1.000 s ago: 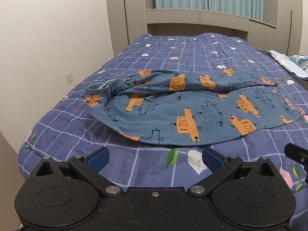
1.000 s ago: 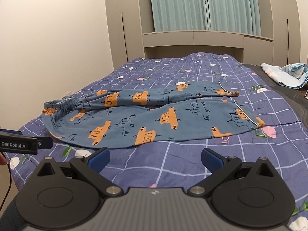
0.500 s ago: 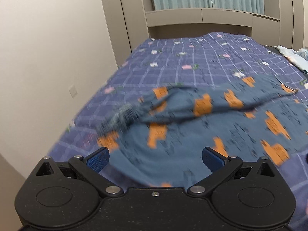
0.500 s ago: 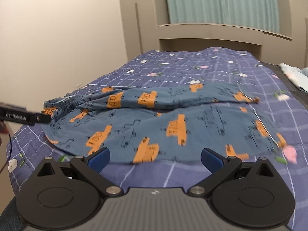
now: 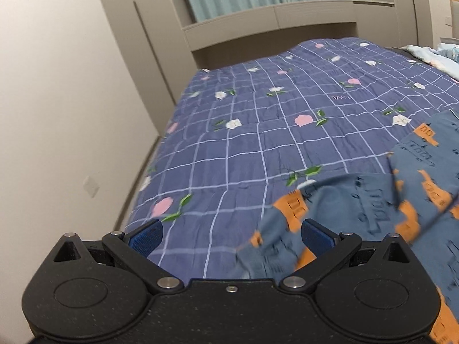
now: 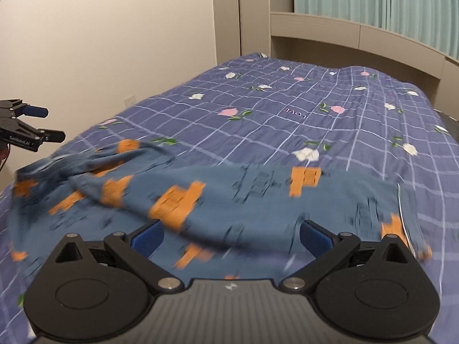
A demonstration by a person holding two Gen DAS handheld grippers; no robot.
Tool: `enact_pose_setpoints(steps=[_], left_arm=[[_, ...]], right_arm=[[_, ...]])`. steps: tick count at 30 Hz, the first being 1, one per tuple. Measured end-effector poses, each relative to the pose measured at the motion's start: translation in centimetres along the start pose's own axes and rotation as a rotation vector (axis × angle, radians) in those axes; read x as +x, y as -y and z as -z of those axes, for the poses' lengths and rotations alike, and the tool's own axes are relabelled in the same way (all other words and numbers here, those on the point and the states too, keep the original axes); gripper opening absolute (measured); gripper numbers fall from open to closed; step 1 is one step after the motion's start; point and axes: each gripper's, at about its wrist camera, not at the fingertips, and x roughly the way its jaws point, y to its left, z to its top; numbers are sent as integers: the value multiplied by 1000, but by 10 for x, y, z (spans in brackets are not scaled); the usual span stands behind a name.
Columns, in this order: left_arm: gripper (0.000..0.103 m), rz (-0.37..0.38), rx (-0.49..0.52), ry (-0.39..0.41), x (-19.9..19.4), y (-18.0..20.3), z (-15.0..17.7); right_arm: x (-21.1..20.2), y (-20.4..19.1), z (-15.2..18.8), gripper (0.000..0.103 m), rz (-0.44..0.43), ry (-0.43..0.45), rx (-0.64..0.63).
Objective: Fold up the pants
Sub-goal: 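Reach both grippers to the pant leg hems and close on them, then lift the hems with both grippers and fold them over toward the waistband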
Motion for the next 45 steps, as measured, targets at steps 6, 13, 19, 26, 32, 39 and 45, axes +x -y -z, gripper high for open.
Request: enact_pose_setpoints(steps=[6, 13, 19, 26, 32, 39, 45], left_arm=[[102, 159, 26, -34, 71, -4, -14], [102, 338, 103, -55, 124, 2, -25], [82, 432, 87, -140, 148, 4, -28], [29, 500, 71, -207, 157, 6, -25], [3, 476, 99, -222, 148, 19, -26], [1, 355, 59, -128, 111, 11, -38], [1, 181, 5, -47, 88, -19, -47]], right_arm=[[79, 30, -48, 103, -92, -106, -39], [134, 47, -78, 91, -194, -170, -93], [155, 57, -75, 84, -245, -233, -148], [159, 66, -68, 51, -237, -271, -191], [150, 50, -59, 12, -194, -280, -264], [120, 25, -66, 3, -49, -158, -315], [113, 17, -93, 3, 65, -70, -337]])
